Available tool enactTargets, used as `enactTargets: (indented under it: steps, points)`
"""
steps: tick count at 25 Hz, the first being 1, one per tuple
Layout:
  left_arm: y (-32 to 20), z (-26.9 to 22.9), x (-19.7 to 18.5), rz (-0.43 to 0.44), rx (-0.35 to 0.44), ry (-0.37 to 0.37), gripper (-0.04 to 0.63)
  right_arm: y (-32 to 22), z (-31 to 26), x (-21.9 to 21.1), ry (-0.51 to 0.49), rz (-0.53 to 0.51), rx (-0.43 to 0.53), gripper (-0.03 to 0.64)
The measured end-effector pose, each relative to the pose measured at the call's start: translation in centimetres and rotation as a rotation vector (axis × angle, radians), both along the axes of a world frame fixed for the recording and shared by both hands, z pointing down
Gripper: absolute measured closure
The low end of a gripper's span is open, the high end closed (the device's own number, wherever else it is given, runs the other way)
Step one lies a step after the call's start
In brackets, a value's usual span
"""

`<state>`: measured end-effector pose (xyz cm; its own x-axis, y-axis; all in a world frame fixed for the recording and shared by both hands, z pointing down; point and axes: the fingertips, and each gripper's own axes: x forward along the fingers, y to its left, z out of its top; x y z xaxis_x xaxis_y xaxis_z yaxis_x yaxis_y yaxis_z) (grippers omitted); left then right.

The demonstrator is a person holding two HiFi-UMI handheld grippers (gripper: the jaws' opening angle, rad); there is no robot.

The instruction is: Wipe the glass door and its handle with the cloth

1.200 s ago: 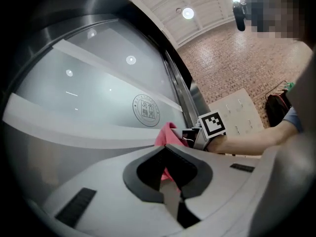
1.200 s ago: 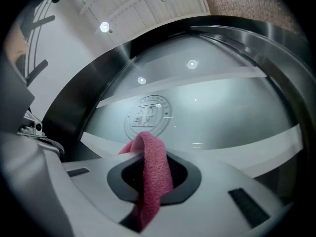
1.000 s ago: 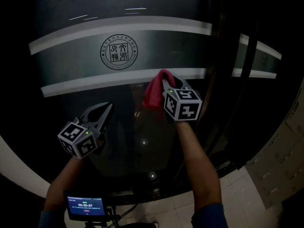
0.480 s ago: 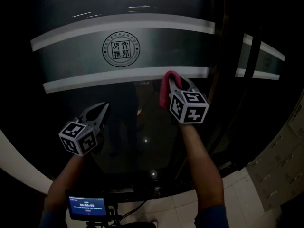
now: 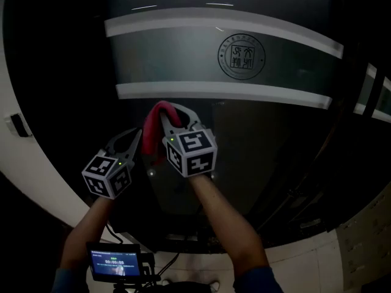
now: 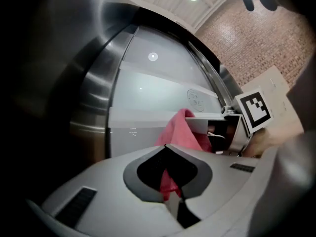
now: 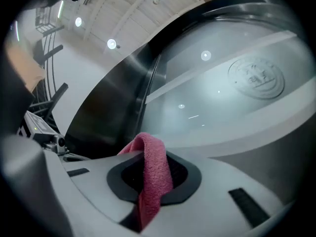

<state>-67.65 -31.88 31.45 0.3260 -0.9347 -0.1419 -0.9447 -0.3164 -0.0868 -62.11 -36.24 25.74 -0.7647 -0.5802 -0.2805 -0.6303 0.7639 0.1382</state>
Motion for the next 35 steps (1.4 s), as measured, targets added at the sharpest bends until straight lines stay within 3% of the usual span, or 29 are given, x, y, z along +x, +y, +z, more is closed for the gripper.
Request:
enactTargets:
  steps: [3,6,13,18,26,35]
  points:
    - [0.8,0.5,-3.9,-0.034,0.001,-0.007,0.584,0.4,1.4,-5.7,0.009,-0.044,-0.019,0.583]
    - [1.3,0.8,-5.3,-0.042,0.001,-0.044,0.584,0.1,2.3,-8.5,0.018,-0.056,-0.029,0.583]
    - [1.9,1.6,-6.0,-0.063,-0.008,-0.066,0.584,-0.2,4.8,-10.0,0.028,-0.072,-0.072,0.583]
    - [1.2,1.9,-5.3,-0.038,-0.010,-0.057,0.584,-0.9,5.5,-8.3,0.031,-0.033,-0.091,0.583]
    - [-2.3,2.1,2.5,0.058,-0.009,-0.035,0.584,-4.4,5.6,3.5,0.031,0.115,-0.098,0.583]
    - [-4.4,1.8,15.0,0.172,-0.004,-0.017,0.584,-7.4,5.8,24.1,0.052,0.353,-0.117,0.583]
